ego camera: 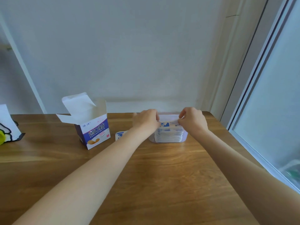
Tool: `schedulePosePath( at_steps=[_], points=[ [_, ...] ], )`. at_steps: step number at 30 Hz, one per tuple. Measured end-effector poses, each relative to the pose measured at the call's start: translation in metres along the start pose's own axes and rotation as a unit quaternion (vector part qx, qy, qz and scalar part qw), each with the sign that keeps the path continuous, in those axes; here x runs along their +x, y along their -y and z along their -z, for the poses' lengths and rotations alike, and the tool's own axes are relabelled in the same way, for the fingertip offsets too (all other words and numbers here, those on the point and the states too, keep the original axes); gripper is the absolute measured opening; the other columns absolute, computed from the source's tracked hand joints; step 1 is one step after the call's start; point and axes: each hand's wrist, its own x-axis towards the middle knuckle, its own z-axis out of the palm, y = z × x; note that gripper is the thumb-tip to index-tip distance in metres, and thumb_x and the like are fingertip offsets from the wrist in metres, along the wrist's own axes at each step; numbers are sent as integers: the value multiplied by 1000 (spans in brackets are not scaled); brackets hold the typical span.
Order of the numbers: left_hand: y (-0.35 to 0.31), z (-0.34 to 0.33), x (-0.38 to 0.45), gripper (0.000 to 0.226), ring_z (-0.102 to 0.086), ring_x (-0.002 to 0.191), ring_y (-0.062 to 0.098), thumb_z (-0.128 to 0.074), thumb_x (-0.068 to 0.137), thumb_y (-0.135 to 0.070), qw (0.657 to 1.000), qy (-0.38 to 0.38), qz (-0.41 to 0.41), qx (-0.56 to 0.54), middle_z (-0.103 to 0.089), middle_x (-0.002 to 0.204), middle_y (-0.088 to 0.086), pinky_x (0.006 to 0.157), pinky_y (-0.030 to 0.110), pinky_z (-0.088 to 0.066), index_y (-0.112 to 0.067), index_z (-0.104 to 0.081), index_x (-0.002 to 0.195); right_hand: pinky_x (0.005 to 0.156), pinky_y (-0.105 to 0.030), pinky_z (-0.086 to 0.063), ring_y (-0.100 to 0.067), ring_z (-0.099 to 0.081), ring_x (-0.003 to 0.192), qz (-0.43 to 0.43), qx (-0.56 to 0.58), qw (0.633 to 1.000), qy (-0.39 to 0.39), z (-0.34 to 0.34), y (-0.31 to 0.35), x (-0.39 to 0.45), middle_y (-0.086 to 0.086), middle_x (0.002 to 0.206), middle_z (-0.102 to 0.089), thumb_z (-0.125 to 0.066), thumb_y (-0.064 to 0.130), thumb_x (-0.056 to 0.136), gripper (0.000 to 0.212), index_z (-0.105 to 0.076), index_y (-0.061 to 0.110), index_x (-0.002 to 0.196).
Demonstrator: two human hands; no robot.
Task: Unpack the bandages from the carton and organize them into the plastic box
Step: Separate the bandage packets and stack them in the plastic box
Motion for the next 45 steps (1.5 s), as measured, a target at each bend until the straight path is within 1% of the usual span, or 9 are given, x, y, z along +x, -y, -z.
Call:
schedulePosePath(
  at_steps=[7, 17, 21, 23, 27, 30, 34, 41, 45],
  points=[
    [7, -5, 0, 22, -51, 105, 22, -42, 93, -23, 996, -29, -41, 77, -67, 103, -3, 90, 33, -27, -21, -63, 101, 73, -34, -47, -30, -59, 93, 9, -81, 997, 9, -3, -3, 3, -8, 95, -67, -55, 10, 80, 13, -63, 11, 90],
    [7, -5, 1, 26, -51, 103, 22, -40, 93, -20, 992, -33, -71, 95, -69, 97, -2, 92, 34, -26, -19, -64, 100, 68, -30, -30, -29, -45, 72, 46, -199, 979, 10, -1, 2, -4, -5, 72, -50, -45, 7, 83, 7, -50, 11, 81],
    [23, 11, -7, 24, -52, 99, 20, -43, 91, -20, 988, -134, -65, 28, -70, 90, -4, 84, 29, -21, -23, -65, 97, 78, -35, -42, -34, -55, 86, 138, -139, 978, -74, 6, 21, -15, -13, 87, -64, -43, 12, 87, 20, -61, 10, 95],
    [44, 14, -17, 24, -54, 96, 21, -43, 91, -19, 987, -149, -54, 17, -70, 86, -3, 83, 29, -24, -22, -67, 94, 77, -37, -48, -34, -58, 89, 190, -64, 979, -45, 1, 39, -31, -13, 92, -65, -44, 16, 89, 21, -61, 13, 99],
    [94, 8, -42, 32, -50, 113, 22, -40, 93, -12, 999, 15, 33, -1, -63, 114, 4, 86, 30, -39, -22, -60, 116, 69, -38, -47, -34, -59, 94, 292, -83, 946, 117, -45, 65, -68, -14, 99, -64, -41, 19, 93, 24, -56, 11, 111],
    [120, -2, -56, 45, -38, 130, 22, -36, 95, -9, 991, 124, 16, 56, -41, 143, -1, 103, 33, -34, -25, -45, 135, 87, -39, -41, -35, -50, 111, 292, -165, 923, 188, -79, 68, -77, -16, 124, -54, -36, 24, 98, 35, -42, 14, 131],
    [130, -4, -65, 47, -34, 131, 20, -35, 95, -9, 988, 139, -15, 58, -38, 144, -4, 109, 38, -30, -31, -44, 136, 93, -40, -37, -35, -42, 111, 252, -199, 932, 168, -98, 69, -78, -17, 128, -49, -26, 32, 100, 39, -44, 17, 131],
    [122, 1, -79, 30, -47, 105, 14, -49, 93, -20, 988, 132, -78, 20, -45, 99, -5, 80, 21, -37, -31, -60, 119, 83, -30, -42, -27, -52, 103, 235, -109, 955, 145, -96, 61, -74, -10, 110, -61, -46, 19, 94, 22, -62, 6, 102],
    [121, 5, -77, 35, -46, 112, 13, -58, 89, -31, 993, 110, -27, -31, -47, 121, -3, 90, 28, -44, -30, -55, 124, 90, -31, -45, -24, -51, 107, 210, -85, 965, 133, -92, 56, -75, -9, 115, -58, -56, 19, 89, 20, -61, 9, 106]
  ],
)
